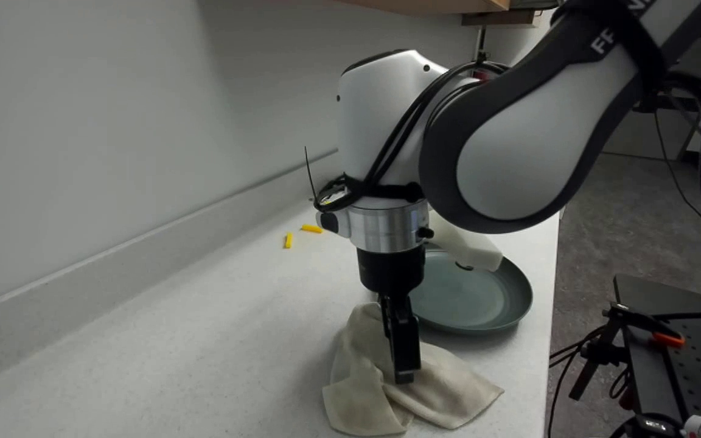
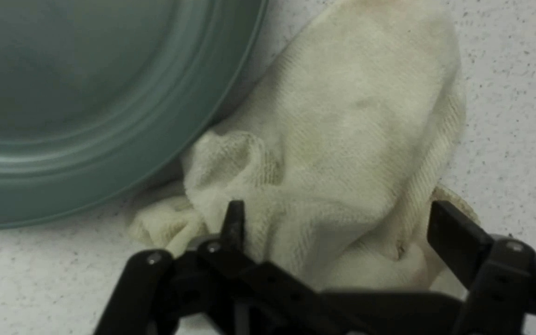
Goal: Pick the cloth and wipe the plate
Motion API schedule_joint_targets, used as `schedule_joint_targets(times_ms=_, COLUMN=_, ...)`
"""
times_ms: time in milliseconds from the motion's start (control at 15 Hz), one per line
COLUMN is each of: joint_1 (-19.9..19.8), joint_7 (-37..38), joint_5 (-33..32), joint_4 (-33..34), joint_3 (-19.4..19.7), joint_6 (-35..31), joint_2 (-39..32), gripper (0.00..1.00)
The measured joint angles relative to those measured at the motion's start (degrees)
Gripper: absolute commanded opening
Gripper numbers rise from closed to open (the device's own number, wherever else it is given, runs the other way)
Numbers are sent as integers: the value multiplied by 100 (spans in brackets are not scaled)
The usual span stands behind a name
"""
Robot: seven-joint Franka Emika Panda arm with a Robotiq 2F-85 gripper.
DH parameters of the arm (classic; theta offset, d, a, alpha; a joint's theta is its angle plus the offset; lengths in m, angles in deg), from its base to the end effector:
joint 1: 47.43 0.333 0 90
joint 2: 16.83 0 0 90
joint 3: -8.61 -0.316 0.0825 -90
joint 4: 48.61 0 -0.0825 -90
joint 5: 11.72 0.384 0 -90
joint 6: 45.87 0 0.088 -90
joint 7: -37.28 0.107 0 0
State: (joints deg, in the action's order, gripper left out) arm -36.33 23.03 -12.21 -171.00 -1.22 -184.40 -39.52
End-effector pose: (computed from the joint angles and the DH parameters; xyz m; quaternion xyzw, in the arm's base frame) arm 0.5241 0.2011 0.2119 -0.9518 -0.3003 0.0559 0.0274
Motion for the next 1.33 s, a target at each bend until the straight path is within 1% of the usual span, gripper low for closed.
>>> schedule_joint_targets(times_ms=133, joint_1=23, joint_7=76, joint_5=-147, joint_4=3, joint_3=-2, joint_6=-117, joint_2=-52, gripper=100)
schedule_joint_targets(times_ms=467, joint_1=27, joint_7=96, joint_5=-173, joint_4=15, joint_3=-2, joint_6=-128, joint_2=-60, gripper=100)
schedule_joint_targets(times_ms=533, joint_1=23, joint_7=96, joint_5=-173, joint_4=13, joint_3=-2, joint_6=-127, joint_2=-59, gripper=93)
schedule_joint_targets(times_ms=600, joint_1=18, joint_7=96, joint_5=-173, joint_4=8, joint_3=-2, joint_6=-127, joint_2=-60, gripper=74)
schedule_joint_targets(times_ms=667, joint_1=10, joint_7=96, joint_5=-173, joint_4=5, joint_3=-1, joint_6=-127, joint_2=-60, gripper=68)
schedule_joint_targets(times_ms=733, joint_1=4, joint_7=96, joint_5=-173, joint_4=5, joint_3=-2, joint_6=-127, joint_2=-60, gripper=58)
schedule_joint_targets(times_ms=867, joint_1=-14, joint_7=99, joint_5=-150, joint_4=5, joint_3=-2, joint_6=-127, joint_2=-62, gripper=42)
schedule_joint_targets(times_ms=1000, joint_1=-61, joint_7=95, joint_5=-25, joint_4=10, joint_3=-25, joint_6=-128, joint_2=-83, gripper=28)
schedule_joint_targets(times_ms=1200, joint_1=-147, joint_7=84, joint_5=198, joint_4=54, joint_3=-90, joint_6=-131, joint_2=-153, gripper=5)
schedule_joint_targets(times_ms=1267, joint_1=-179, joint_7=73, joint_5=276, joint_4=79, joint_3=-122, joint_6=-131, joint_2=-185, gripper=0)
schedule_joint_targets(times_ms=1333, joint_1=-207, joint_7=63, joint_5=349, joint_4=110, joint_3=-154, joint_6=-131, joint_2=-217, gripper=0)
